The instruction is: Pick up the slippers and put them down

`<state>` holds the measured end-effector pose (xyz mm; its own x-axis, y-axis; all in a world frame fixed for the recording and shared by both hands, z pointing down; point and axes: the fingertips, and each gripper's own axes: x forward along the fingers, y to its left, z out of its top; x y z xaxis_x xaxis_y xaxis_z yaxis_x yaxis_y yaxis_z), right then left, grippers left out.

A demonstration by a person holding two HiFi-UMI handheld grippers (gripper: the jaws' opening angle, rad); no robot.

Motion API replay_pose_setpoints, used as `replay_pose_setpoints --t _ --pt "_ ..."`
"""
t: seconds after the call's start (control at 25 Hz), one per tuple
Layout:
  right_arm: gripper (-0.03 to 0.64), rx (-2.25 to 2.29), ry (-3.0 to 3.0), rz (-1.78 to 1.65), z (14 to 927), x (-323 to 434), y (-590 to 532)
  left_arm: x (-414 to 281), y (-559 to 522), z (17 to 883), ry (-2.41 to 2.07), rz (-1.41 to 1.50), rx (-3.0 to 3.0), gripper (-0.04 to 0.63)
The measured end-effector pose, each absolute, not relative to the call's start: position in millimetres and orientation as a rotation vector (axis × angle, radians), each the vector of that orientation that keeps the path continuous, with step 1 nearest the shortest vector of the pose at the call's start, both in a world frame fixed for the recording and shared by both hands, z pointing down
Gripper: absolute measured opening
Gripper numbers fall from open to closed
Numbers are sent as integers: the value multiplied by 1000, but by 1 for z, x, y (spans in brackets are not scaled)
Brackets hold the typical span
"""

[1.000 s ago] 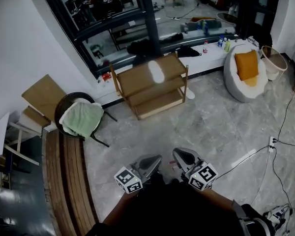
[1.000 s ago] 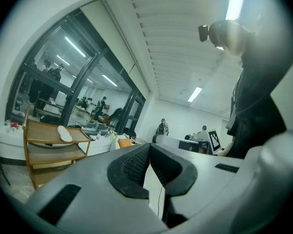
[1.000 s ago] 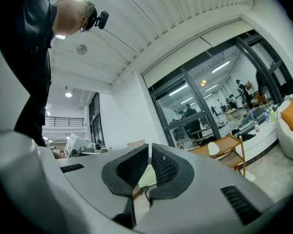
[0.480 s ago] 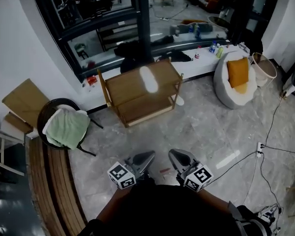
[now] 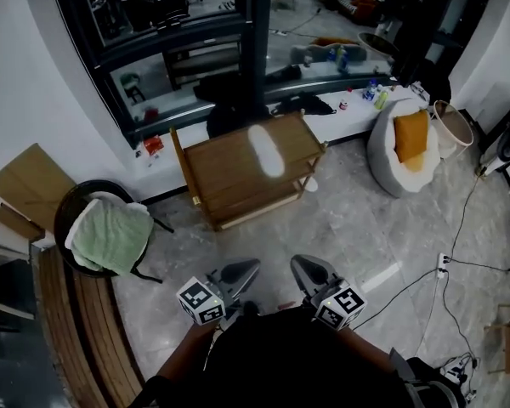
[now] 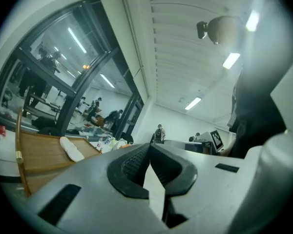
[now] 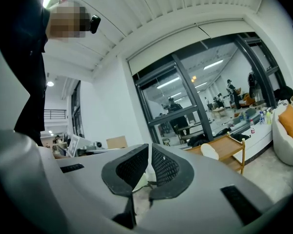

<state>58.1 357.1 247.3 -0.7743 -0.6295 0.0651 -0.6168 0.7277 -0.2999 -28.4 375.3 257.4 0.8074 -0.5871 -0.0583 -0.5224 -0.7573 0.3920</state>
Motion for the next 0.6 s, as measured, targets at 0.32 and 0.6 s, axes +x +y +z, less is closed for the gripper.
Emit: replay_pose_setpoints --t 0.32,0.6 --pt "31 -1058 2895 -543 250 44 302 -50 326 273 -784 -263 2613 11" --pt "32 -986 2897 -608 262 55 241 -33 268 277 -806 -234 2616 11"
